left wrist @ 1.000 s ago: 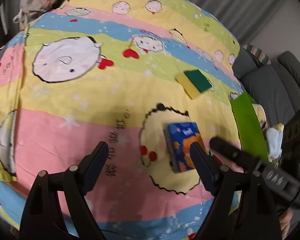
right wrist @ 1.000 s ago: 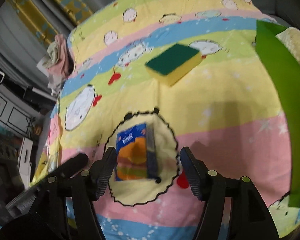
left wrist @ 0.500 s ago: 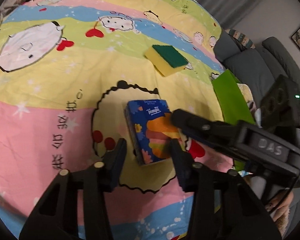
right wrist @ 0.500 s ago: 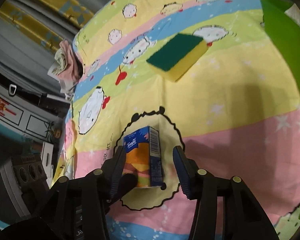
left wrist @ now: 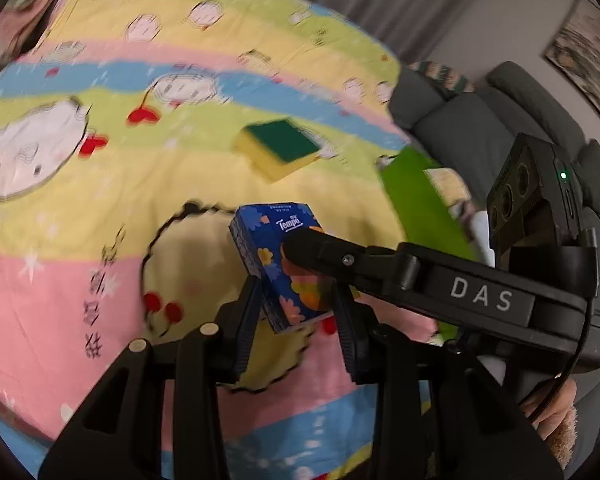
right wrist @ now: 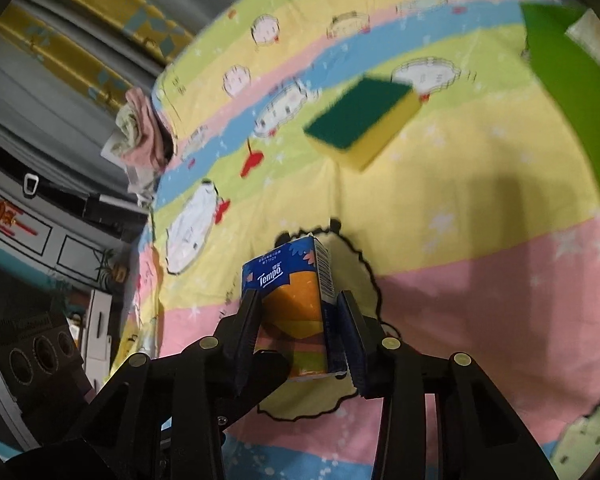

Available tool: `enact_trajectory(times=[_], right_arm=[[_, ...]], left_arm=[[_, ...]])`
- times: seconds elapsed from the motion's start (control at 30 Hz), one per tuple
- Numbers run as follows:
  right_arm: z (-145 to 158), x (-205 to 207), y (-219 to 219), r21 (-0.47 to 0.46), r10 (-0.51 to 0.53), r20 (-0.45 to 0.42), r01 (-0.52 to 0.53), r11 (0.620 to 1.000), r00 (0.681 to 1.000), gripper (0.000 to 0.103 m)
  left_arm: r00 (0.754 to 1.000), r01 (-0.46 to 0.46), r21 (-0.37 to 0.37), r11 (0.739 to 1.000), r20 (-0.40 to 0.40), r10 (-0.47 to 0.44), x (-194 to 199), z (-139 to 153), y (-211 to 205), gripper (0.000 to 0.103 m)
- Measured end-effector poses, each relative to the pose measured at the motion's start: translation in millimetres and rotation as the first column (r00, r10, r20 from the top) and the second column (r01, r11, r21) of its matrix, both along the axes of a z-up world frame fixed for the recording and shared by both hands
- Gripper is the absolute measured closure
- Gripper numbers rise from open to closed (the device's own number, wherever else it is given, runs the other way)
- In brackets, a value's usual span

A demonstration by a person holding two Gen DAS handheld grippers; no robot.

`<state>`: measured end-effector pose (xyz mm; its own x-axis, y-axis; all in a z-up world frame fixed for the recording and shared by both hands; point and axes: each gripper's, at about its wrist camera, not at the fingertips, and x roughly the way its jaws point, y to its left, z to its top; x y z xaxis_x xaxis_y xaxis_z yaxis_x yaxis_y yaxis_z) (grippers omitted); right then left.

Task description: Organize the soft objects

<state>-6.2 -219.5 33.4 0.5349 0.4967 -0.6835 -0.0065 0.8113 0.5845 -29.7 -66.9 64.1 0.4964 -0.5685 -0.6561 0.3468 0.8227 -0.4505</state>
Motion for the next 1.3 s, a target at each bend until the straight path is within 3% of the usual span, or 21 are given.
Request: enact_trajectory(times=[0.27, 0.37, 0.57, 0.8, 1.03, 1.17, 1.3], right_arm=[[63.4, -41.4, -45.9, -0.005, -0.115, 0.179, 0.118, 0.993, 0.977, 0.061], [83.8, -60.6, -75.6, 0.005, -0.194, 0.237, 0.199, 0.980, 0.952, 0.061], [107.4, -95.2, -141.0, 0.055, -0.357, 0.306, 0.358, 0.932, 0.882, 0.061], [104.7, -114.6, -198.7, 0.101, -0.507, 0.303, 0.502, 0.859, 0.807, 0.061], [79.5, -108.0, -226.1, 0.089, -0.549, 0.225, 0.545, 0.834, 0.805, 0.061], [72.1, -104.9, -231.1, 0.023, -0.571, 0.213, 0.580, 0.814, 0.793, 0.061], [54.9, -91.2, -239.2, 0.043, -0.569, 0.150, 0.569, 0.821, 0.809, 0.061]], left_arm=[[0.974, 0.133, -0.005, 0.991, 0.188, -0.130, -19.2, 54.1, -55.1, 0.070], [0.960, 0.192, 0.006, 0.981, 0.206, -0.189, -19.9, 70.9, -89.0, 0.070], [0.902, 0.330, 0.038, 0.943, 0.281, -0.327, -29.8, 93.5, -160.4, 0.070], [0.865, 0.433, 0.072, 0.898, 0.246, -0.437, -16.5, 85.1, -219.8, 0.070], [0.879, 0.456, 0.077, 0.886, 0.119, -0.463, -0.3, 57.9, -248.7, 0.068], [0.884, 0.449, 0.107, 0.887, 0.089, -0.458, 1.1, 49.9, -257.3, 0.068], [0.897, 0.434, 0.136, 0.891, 0.031, -0.441, 8.4, 35.1, -259.6, 0.070]])
